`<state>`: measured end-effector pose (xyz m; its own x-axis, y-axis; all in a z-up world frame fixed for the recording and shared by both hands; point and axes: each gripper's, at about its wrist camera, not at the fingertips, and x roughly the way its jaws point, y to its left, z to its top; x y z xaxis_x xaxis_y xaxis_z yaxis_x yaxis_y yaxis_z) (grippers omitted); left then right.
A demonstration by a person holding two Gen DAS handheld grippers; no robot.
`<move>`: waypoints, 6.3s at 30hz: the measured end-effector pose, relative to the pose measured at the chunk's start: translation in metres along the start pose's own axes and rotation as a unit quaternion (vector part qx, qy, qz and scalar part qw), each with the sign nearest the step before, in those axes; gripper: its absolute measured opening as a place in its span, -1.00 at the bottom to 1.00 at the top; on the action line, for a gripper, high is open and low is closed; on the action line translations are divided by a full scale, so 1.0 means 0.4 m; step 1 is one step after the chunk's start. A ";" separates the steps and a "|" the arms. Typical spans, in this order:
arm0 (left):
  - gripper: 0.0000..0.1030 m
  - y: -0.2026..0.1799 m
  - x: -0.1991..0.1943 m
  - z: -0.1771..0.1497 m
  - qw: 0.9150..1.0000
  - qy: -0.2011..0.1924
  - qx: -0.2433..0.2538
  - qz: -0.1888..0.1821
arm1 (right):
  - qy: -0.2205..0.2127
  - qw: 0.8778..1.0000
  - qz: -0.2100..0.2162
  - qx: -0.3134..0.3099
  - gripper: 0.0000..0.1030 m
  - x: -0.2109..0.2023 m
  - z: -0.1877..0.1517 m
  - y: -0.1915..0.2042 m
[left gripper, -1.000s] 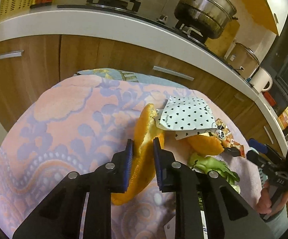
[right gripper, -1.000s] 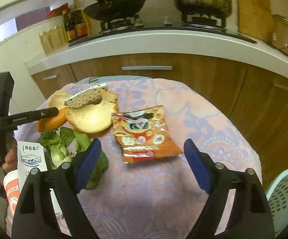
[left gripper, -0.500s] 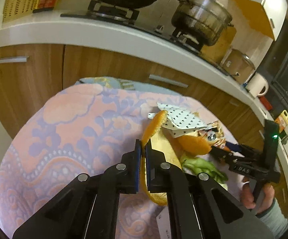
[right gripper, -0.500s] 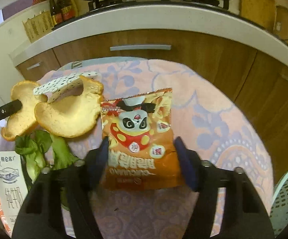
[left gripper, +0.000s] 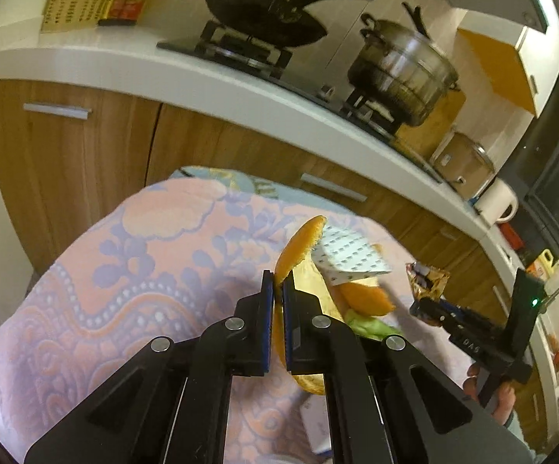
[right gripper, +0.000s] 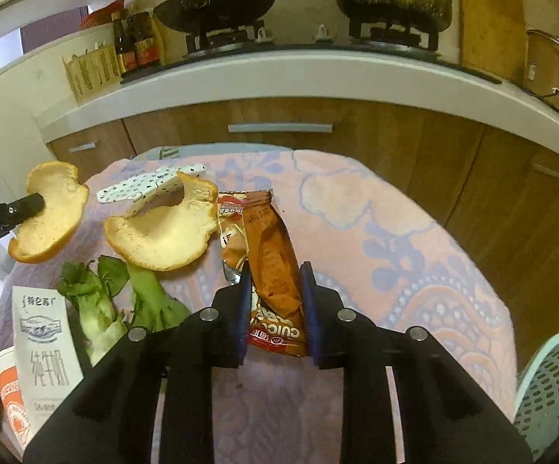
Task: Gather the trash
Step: 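Carry the peel and snack packet over the blue basket and release them, then move both tools back over the table toward the paper cup and milk carton, then grasp the orange paper cup with the left gripper while the right gripper grasps the milk carton, then carry the cup and milk carton over the blue basket and open both grippers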
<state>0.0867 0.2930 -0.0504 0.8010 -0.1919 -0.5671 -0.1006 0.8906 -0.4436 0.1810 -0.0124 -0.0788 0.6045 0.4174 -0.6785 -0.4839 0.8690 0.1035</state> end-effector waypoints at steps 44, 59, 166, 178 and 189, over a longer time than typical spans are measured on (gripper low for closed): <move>-0.95 -1.006 0.252 -0.412 0.978 0.091 0.146 -0.121 | -0.002 0.954 -0.163 0.251 -0.57 -0.465 -0.446 -0.680; -0.23 -1.079 0.290 -0.483 0.965 0.093 0.204 -0.139 | 0.007 0.941 -0.160 0.298 0.08 -0.473 -0.484 -0.737; -0.78 0.048 -0.232 -0.232 0.997 0.031 -0.010 -0.066 | 0.019 0.965 0.190 -0.178 0.54 -0.210 -0.151 0.205; -0.04 0.071 -0.195 -0.270 0.998 0.060 -0.021 -0.029 | 0.111 0.957 0.191 -0.188 0.52 -0.076 -0.149 0.326; -0.71 -0.013 -0.187 -0.289 0.989 0.072 -0.005 -0.128 | 0.043 0.966 0.151 -0.206 0.02 -0.155 -0.159 0.290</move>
<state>-0.0407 0.2552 -0.0859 0.7085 -0.4688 -0.5274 0.0883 0.8005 -0.5928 0.0472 0.0458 -0.0710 0.3500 0.5968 -0.7220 -0.8513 0.5242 0.0206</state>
